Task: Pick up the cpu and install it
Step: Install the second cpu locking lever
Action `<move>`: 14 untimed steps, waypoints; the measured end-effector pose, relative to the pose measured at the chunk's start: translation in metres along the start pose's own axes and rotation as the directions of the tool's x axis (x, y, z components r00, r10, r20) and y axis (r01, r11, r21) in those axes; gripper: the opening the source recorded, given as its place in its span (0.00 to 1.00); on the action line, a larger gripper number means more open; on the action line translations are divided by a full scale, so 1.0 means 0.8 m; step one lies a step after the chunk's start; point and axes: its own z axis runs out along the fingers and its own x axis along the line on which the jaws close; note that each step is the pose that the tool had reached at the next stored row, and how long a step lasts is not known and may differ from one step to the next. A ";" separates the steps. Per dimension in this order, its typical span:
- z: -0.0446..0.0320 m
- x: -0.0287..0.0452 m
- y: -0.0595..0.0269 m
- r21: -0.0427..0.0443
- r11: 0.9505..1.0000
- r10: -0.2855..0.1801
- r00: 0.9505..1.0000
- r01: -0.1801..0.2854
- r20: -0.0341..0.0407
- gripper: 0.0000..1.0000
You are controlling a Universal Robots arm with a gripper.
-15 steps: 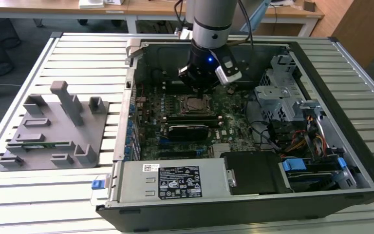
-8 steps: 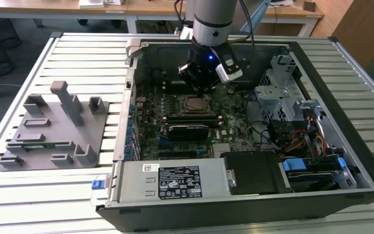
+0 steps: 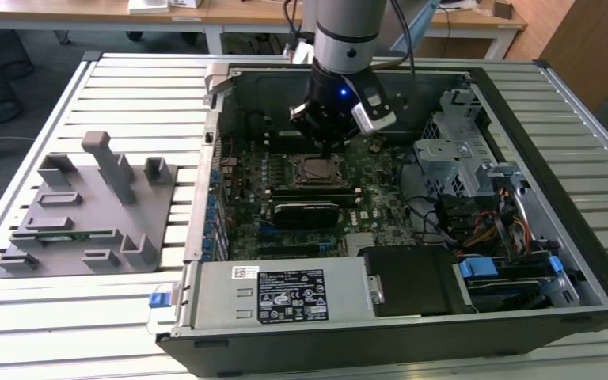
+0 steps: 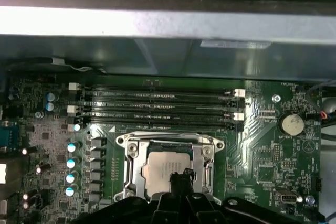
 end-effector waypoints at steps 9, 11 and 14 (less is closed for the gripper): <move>-0.0021 0.0005 -0.020 0.000 1.000 0.000 1.000 0.000 0.000 0.11; -0.0067 0.0007 -0.021 0.000 1.000 0.000 1.000 0.000 0.000 0.11; -0.0092 0.0006 -0.023 -0.002 1.000 0.000 1.000 0.000 0.000 0.11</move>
